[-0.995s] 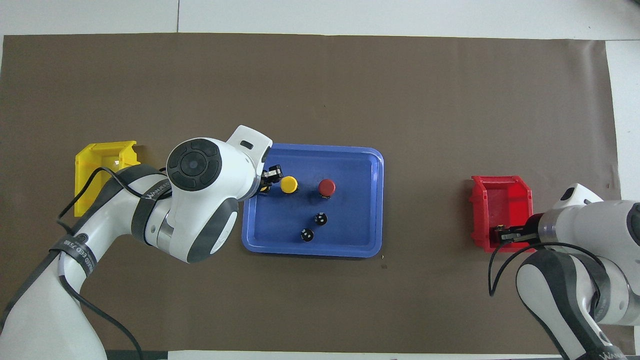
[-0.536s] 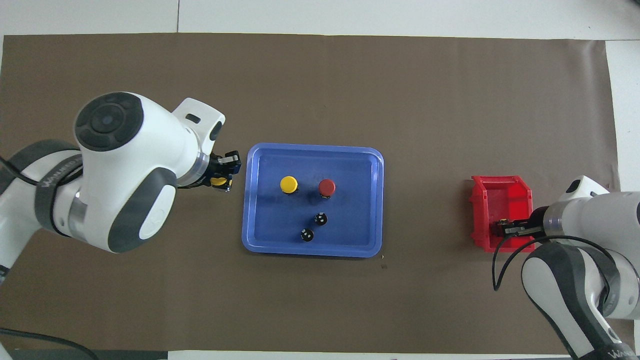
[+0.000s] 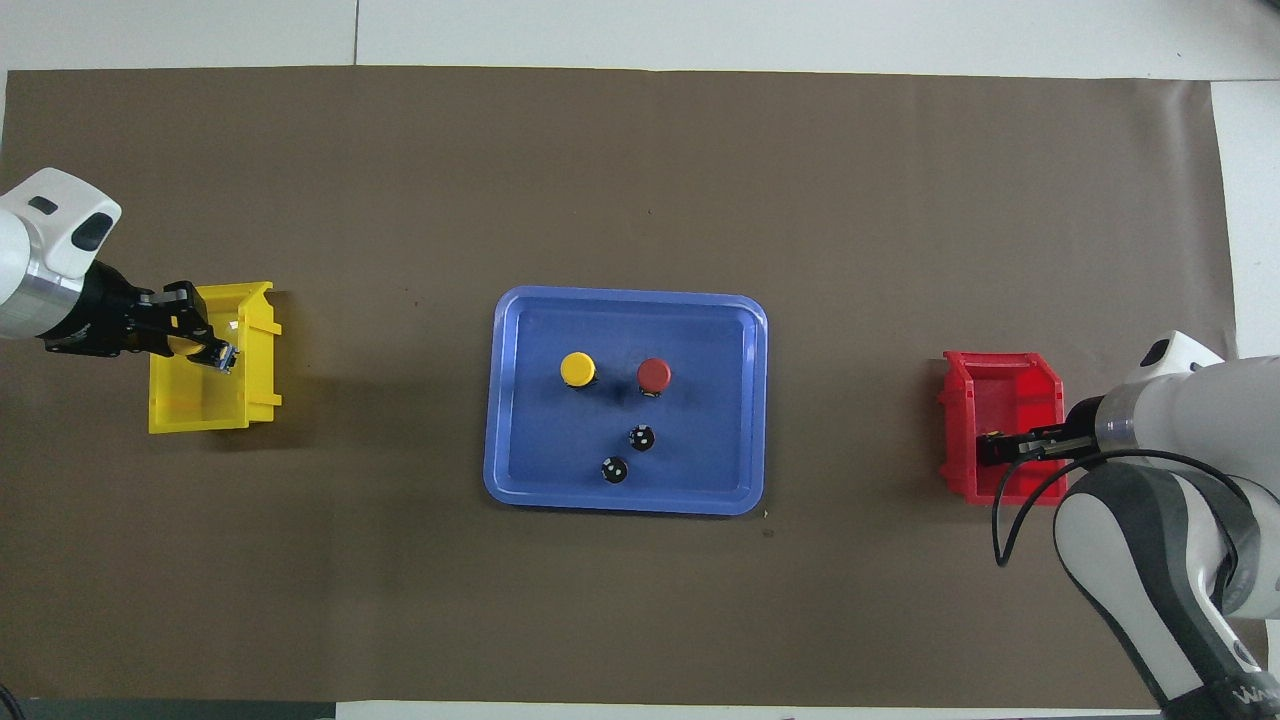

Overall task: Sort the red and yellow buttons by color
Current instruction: 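Carry the yellow button into the yellow bin with the left gripper, then grasp the remaining red button in the tray with the right gripper, then place the red button in the red bin with the right gripper, then grasp the remaining yellow button in the tray with the left gripper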

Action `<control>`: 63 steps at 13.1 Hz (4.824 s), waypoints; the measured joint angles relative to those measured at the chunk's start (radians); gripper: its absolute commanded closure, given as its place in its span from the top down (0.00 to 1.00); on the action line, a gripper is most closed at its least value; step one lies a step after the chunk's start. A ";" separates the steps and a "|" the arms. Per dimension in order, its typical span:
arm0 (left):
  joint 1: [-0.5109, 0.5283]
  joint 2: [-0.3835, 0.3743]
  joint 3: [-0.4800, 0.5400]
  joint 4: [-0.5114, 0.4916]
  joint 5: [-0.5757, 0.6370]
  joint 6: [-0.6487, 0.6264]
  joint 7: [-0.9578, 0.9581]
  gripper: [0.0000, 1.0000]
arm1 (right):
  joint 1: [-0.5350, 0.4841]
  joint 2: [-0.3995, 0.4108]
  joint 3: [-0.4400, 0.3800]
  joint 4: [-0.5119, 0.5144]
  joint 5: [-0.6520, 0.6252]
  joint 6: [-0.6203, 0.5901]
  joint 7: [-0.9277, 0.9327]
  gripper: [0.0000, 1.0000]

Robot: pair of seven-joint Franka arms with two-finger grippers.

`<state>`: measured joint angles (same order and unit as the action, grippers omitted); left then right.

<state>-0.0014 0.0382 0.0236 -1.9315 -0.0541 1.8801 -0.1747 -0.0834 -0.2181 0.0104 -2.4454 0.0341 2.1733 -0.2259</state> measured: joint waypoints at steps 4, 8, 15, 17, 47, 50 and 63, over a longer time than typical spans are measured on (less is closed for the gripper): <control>0.074 0.000 -0.001 -0.030 0.000 0.021 0.039 0.04 | 0.069 0.023 0.011 0.198 0.001 -0.157 0.065 0.67; 0.075 0.003 -0.013 -0.098 -0.004 0.119 0.045 0.04 | 0.382 0.247 0.030 0.580 0.002 -0.229 0.515 0.69; 0.072 0.004 -0.019 -0.217 -0.007 0.236 0.045 0.12 | 0.626 0.595 0.031 0.735 -0.058 -0.040 0.857 0.71; 0.072 0.003 -0.019 -0.229 -0.007 0.240 0.045 0.20 | 0.633 0.609 0.031 0.733 -0.058 -0.023 0.862 0.69; -0.035 -0.140 -0.038 0.165 0.020 -0.252 0.233 1.00 | 0.022 0.072 0.012 0.077 -0.060 0.080 0.113 0.20; -0.042 -0.139 -0.038 0.167 0.021 -0.250 0.234 1.00 | 0.022 0.082 0.012 0.028 -0.060 0.146 0.111 0.20; -0.569 0.100 -0.051 -0.025 0.020 0.284 -0.581 1.00 | 0.022 0.100 0.012 0.042 -0.060 0.165 0.076 0.69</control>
<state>-0.5700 0.1378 -0.0270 -1.9566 -0.0336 2.1645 -0.7559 -0.0618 -0.1183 0.0226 -2.4030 -0.0258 2.3382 -0.1503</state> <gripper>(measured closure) 0.000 0.317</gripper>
